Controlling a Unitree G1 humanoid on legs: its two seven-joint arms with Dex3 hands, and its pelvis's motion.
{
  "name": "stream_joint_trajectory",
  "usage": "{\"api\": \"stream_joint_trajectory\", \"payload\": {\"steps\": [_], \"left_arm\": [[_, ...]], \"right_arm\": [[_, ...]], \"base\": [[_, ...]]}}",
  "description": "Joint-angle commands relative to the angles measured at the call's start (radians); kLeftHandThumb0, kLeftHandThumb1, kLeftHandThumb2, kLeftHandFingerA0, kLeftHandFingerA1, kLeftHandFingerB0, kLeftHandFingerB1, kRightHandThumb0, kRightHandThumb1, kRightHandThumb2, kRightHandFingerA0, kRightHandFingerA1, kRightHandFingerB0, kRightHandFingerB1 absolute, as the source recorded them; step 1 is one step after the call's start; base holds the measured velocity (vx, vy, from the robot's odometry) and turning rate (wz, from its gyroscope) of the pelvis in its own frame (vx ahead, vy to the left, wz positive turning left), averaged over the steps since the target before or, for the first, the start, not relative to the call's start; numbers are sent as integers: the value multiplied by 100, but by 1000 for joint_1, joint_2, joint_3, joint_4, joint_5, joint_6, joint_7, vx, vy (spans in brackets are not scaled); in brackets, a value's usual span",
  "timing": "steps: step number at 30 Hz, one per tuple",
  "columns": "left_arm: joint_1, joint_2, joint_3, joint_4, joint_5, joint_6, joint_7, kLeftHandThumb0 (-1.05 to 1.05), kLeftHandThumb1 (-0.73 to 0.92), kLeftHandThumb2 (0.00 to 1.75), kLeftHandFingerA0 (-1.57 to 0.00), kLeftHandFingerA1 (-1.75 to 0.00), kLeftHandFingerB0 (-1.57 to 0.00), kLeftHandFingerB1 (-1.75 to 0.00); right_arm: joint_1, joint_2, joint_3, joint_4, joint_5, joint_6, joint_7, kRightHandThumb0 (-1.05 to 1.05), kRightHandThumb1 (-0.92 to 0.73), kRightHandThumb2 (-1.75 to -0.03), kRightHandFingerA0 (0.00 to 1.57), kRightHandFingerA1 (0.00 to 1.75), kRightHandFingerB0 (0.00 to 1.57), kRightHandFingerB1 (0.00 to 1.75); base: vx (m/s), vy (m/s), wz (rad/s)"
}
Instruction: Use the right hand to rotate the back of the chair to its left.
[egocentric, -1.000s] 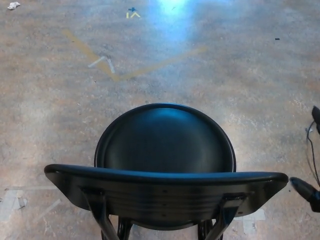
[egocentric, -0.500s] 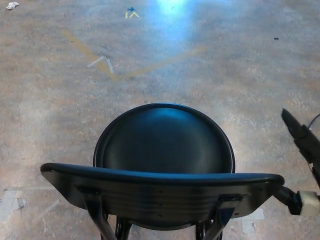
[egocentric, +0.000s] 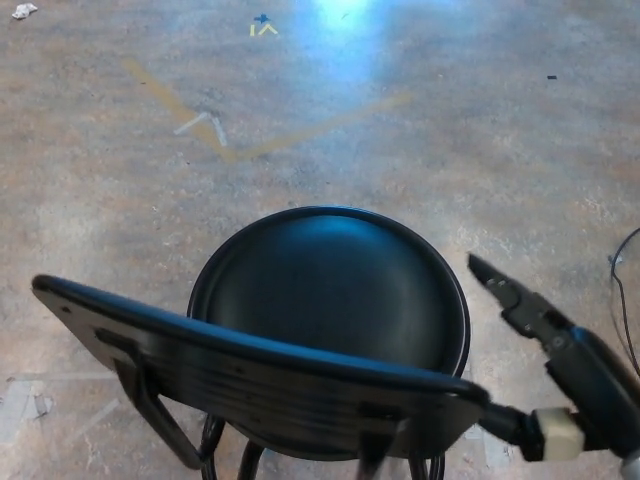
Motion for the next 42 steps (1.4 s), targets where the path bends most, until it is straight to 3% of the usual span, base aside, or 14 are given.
{"api": "stream_joint_trajectory", "payload": {"steps": [1, 2, 3, 12, 13, 14, 15, 20, 21, 23, 24, 33, 34, 42], "left_arm": [[5, 10, -1, 5, 4, -1, 5, -54, 80, 64, -58, -48, -52, -43], [3, 8, 6, 4, -4, 2, 4, -54, 80, 64, -57, -48, -49, -42], [1, 9, 6, 3, -5, 3, 3, -51, 65, 105, -53, -65, -39, -56], [-1, 15, 14, 5, -10, 1, -8, -53, 81, 64, -57, -49, -50, -44], [-1, 16, 16, 5, -12, 0, -10, -49, 64, 105, -53, -65, -38, -56], [-1, 16, 14, 6, -8, 3, -7, -49, 64, 105, -53, -65, -38, -56], [-1, 17, 10, 5, -2, 1, -5, -53, 81, 64, -58, -49, -51, -44], [-1, 14, 16, 5, -7, 4, 2, -54, 80, 64, -56, -49, -50, -43], [0, 14, 19, 5, -10, 1, 2, -49, 63, 104, -52, -65, -35, -55], [0, 13, 22, 4, -11, 1, 1, -49, 63, 104, -52, -65, -35, -55], [-1, 14, 18, 4, -7, 3, 3, -54, 81, 64, -58, -50, -51, -43], [-3, 24, 20, 2, -6, 2, -1, -52, 81, 64, -57, -49, -51, -43], [-5, 24, 20, 3, -6, 3, 2, -51, 81, 64, -60, -50, -52, -44], [-5, 29, 18, 4, -4, 1, 6, -51, 80, 64, -63, -51, -56, -45]], "right_arm": [[5, 10, 60, -40, -53, 52, 49, -103, -68, -62, 0, 0, 0, 0], [3, 16, 77, -41, -52, 49, 54, -102, -65, -62, 0, 0, 0, 0], [-1, 21, 89, -38, -60, 41, 48, -99, -67, -61, 0, 0, 0, 0], [-19, 82, 184, -48, -134, 57, 24, -97, -63, -62, 0, 0, 0, 0], [-21, 92, 195, -54, -136, 75, 33, -97, -63, -61, 0, 0, 0, 0], [-22, 97, 201, -60, -136, 90, 41, -97, -63, -61, 0, 0, 0, 0], [-37, 120, 228, -49, -143, 92, 45, -101, -62, -60, 0, 0, 0, 0], [-85, 174, 298, -9, -170, 98, 50, -100, -62, -60, 0, 0, 0, 0], [-98, 182, 310, 6, -183, 95, 43, -105, -58, -99, 0, 17, 0, 10], [-104, 185, 316, 13, -188, 93, 37, -105, -58, -99, 0, 17, 0, 10], [-114, 192, 324, 29, -189, 85, 32, -95, -56, -74, 0, 0, 0, 0], [-218, 317, 401, 126, -199, 143, 33, -105, -69, -61, 0, 0, 0, 0], [-237, 339, 412, 145, -205, 145, 26, -102, -54, -91, 0, 10, 0, 0], [-362, 442, 467, 299, -234, 148, 5, -102, -57, -93, 0, 9, 0, 0]], "base": [[0, 0, 0], [0, 0, 0], [0, 0, 0], [0, 0, 0], [0, 0, 0], [0, 0, 0], [0, 0, 0], [0, 0, 0], [0, 0, 0], [0, 0, 0], [0, 0, 0], [0, 0, 0], [0, 0, 0], [0, 0, 0]]}}
